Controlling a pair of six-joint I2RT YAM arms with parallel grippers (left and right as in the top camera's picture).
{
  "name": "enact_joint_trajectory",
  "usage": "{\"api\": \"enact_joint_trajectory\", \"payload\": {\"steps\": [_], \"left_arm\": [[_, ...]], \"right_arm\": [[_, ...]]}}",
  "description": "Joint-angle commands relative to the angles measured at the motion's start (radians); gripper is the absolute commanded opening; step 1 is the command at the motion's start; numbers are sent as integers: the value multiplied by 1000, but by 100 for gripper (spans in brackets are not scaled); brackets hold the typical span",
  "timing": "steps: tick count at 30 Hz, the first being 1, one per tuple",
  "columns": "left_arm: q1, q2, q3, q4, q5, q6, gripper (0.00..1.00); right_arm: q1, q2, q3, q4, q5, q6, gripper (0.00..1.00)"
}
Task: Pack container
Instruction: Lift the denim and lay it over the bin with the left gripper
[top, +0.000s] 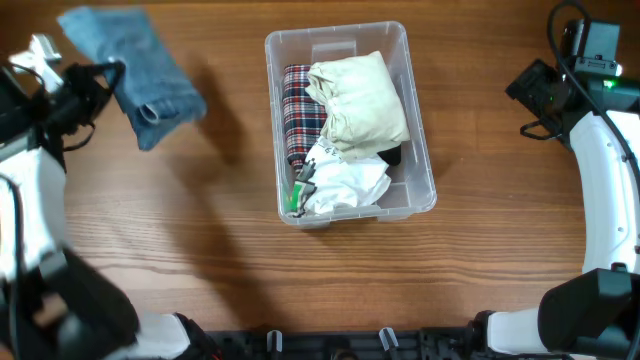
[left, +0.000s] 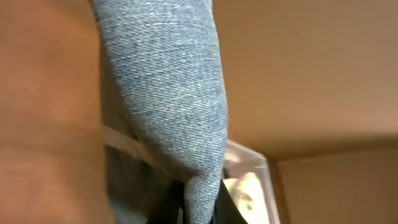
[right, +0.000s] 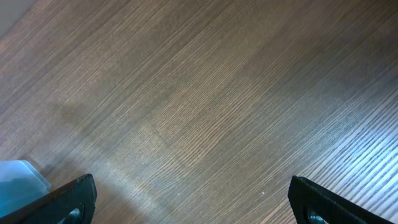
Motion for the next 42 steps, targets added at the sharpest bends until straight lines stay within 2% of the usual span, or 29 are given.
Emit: {"api": "enact_joint_trajectory", "payload": {"steps": [1, 5, 9, 13, 16, 18, 22, 26, 30, 35, 41, 42], "left_arm": [[-33, -239, 10, 16, 110, -74, 4], [-95, -467, 10, 13, 140, -108, 4], [-218, -599, 10, -18, 146, -142, 4], [-387, -614, 10, -195, 105, -141, 4], [-502, -558, 10, -331, 12, -115, 4], [-594, -490, 9, -365, -37, -96, 4], [-778, -328, 9, -312, -112, -97, 4], [-922, -156, 9, -175, -157, -109, 4], [-967, -37, 9, -115, -249, -183, 4], [-966, 68, 9, -117, -263, -199, 4], [-966, 98, 9, -209, -436, -286, 4], [-966, 98, 9, -221, -450, -286, 8]], "right_arm": [[-2, 10, -3, 3, -5, 16, 100], [-2, 10, -3, 3, -5, 16, 100], [-2, 10, -3, 3, -5, 16, 100], [-2, 10, -3, 3, -4, 16, 100], [-2, 10, -3, 3, -5, 16, 100], [-2, 10, -3, 3, -5, 16, 100], [-2, 10, -3, 3, -5, 16, 100], [-2, 11, -3, 3, -5, 16, 100], [-2, 11, -3, 3, -5, 16, 100], [-2, 11, -3, 3, -5, 16, 100], [-2, 10, -3, 3, -5, 16, 100], [-2, 11, -3, 3, -5, 16, 100]]}}
